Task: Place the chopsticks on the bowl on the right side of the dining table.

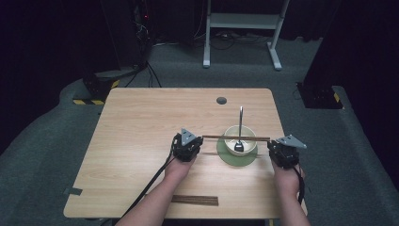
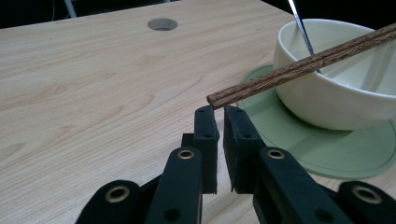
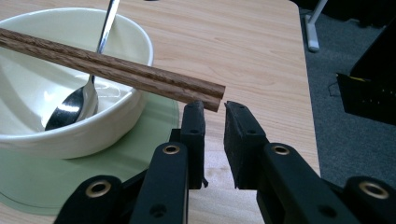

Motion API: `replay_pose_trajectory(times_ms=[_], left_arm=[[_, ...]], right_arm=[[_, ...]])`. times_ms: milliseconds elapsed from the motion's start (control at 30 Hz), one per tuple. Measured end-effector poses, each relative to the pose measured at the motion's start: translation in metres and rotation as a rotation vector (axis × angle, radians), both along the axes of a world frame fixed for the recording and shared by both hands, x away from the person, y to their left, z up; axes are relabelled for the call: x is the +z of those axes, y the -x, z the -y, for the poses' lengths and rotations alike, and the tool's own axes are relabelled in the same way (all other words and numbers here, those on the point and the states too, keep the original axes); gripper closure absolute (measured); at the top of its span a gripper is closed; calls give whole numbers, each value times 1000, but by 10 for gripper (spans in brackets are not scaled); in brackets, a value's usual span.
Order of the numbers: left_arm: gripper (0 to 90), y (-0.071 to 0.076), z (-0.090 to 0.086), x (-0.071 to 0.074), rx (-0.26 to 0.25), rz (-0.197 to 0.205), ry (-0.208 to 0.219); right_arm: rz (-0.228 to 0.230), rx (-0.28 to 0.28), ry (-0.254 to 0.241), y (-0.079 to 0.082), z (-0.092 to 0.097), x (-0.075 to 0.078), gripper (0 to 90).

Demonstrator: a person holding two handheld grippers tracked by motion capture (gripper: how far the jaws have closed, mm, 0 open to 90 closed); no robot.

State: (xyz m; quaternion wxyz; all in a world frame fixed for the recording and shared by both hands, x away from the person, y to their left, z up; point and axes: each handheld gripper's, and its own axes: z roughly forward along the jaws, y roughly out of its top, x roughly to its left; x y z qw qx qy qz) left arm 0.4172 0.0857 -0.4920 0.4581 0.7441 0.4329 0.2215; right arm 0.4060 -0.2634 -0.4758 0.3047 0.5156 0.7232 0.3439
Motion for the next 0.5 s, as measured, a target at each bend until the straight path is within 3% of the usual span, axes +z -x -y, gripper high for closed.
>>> replay_pose_trajectory(times_ms=[500], left_arm=[[849,-1,1,0,-1,-4,-3]], right_arm=[[3,8,0,-1,0,1,798]])
